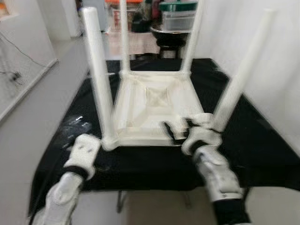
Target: Building children table
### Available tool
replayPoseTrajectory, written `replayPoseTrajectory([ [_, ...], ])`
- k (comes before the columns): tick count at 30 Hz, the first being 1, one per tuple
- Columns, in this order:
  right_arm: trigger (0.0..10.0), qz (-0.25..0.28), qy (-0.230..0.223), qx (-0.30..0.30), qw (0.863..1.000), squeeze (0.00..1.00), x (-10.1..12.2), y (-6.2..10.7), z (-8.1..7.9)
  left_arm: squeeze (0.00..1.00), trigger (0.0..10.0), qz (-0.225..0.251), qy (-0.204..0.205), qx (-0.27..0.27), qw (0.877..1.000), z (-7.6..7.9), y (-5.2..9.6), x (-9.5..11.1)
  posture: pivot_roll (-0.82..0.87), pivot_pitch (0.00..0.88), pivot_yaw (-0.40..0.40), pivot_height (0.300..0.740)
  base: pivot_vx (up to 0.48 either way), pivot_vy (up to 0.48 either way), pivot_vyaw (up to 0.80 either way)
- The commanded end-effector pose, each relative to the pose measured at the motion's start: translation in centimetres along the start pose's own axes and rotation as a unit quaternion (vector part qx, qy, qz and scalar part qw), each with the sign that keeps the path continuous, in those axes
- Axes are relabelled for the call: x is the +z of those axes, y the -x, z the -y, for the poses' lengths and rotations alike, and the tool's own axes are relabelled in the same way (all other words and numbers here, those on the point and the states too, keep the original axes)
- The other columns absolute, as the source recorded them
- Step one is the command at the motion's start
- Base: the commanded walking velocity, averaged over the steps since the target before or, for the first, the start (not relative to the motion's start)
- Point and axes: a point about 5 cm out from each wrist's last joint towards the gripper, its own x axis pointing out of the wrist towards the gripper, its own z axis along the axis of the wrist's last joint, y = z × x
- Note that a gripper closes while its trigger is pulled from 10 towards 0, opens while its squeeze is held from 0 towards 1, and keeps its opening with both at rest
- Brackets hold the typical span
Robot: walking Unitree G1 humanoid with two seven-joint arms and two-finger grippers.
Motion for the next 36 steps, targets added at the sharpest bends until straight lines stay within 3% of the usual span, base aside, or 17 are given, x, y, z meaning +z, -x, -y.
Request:
replayPoseTrajectory([
  [1, 10.0, 0.005, -0.005, -0.005, 1.000, 0.00, 0.0, 0.2, 0.5, 0.00, 10.0, 0.000, 0.004, -0.017, 1.000, 0.6, 0.0, 0.1, -0.01, 0.000, -0.014, 0.740, 0.304, 0.000, 0.00],
  [8, 10.0, 0.000, -0.021, 0.011, 1.000, 0.00, -0.2, 0.2, 0.4, 0.00, 10.0, 0.013, 0.026, -0.098, 0.995, 2.2, 0.3, 0.8, -0.01, 0.000, -0.015, 0.740, 0.259, 0.000, 0.00],
  [12, 10.0, 0.006, -0.030, 0.030, 0.999, 0.00, -0.1, 0.3, 0.2, 0.00, 10.0, 0.009, 0.016, -0.104, 0.994, 2.4, 0.5, 1.0, -0.01, 0.000, -0.013, 0.740, 0.000, 0.000, 0.00],
  [19, 10.0, 0.014, -0.026, 0.058, 0.998, 0.00, -0.1, 0.7, -0.2, 0.00, 10.0, -0.009, -0.022, -0.020, 0.999, 1.3, 1.5, 0.5, 0.00, 0.000, -0.007, 0.740, 0.000, 0.000, 0.00],
  [22, 10.0, 0.015, -0.023, 0.059, 0.998, 0.00, 0.0, 0.9, -0.1, 0.00, 10.0, -0.023, -0.025, 0.007, 0.999, 1.0, 2.6, 0.3, 0.00, 0.000, -0.007, 0.740, 0.000, 0.000, 0.00],
  [23, 10.0, 0.015, -0.010, 0.062, 0.998, 0.00, 0.1, 1.0, 0.1, 0.00, 10.0, -0.036, -0.001, -0.001, 0.999, 1.4, 4.1, 0.2, 0.00, 0.000, -0.010, 0.740, 0.000, 0.000, 0.00],
  [24, 10.0, 0.015, -0.010, 0.062, 0.998, 0.00, 0.1, 1.0, 0.1, 0.00, 10.0, -0.036, -0.001, -0.001, 0.999, 1.4, 4.1, 0.2, 0.00, 0.000, -0.010, 0.740, 0.000, 0.000, 0.00],
  [25, 10.0, 0.013, -0.005, 0.062, 0.998, 0.00, 0.0, 1.1, 0.3, 1.00, 10.0, -0.034, 0.018, -0.014, 0.999, 1.8, 5.1, 0.5, 0.01, 0.000, -0.013, 0.740, 0.000, 0.000, 0.00],
  [26, 10.0, 0.011, 0.001, 0.062, 0.998, 0.00, 0.0, 1.2, 0.6, 1.00, 10.0, -0.033, 0.035, -0.022, 0.999, 2.1, 5.9, 0.8, 0.01, 0.000, -0.014, 0.740, 0.000, 0.000, 0.00],
  [29, 10.0, 0.008, 0.006, 0.062, 0.998, 0.00, -0.1, 1.3, 0.8, 1.00, 10.0, -0.034, 0.039, -0.022, 0.998, 2.2, 6.6, 1.0, 0.01, 0.000, -0.015, 0.740, 0.000, 0.000, 0.00],
  [32, 10.0, 0.003, 0.022, 0.061, 0.998, 0.00, -0.1, 1.8, 1.7, 1.00, 10.0, -0.042, 0.045, 0.036, 0.997, 1.3, 8.4, 0.8, 0.02, 0.000, -0.016, 0.740, 0.000, 0.000, 0.00],
  [36, 10.0, -0.005, 0.045, 0.062, 0.997, 0.00, 0.0, 2.3, 2.5, 1.00, 10.0, -0.051, 0.039, 0.091, 0.994, 0.4, 9.2, 0.3, 0.02, 0.000, -0.021, 0.740, 0.000, 0.000, 0.00],
])
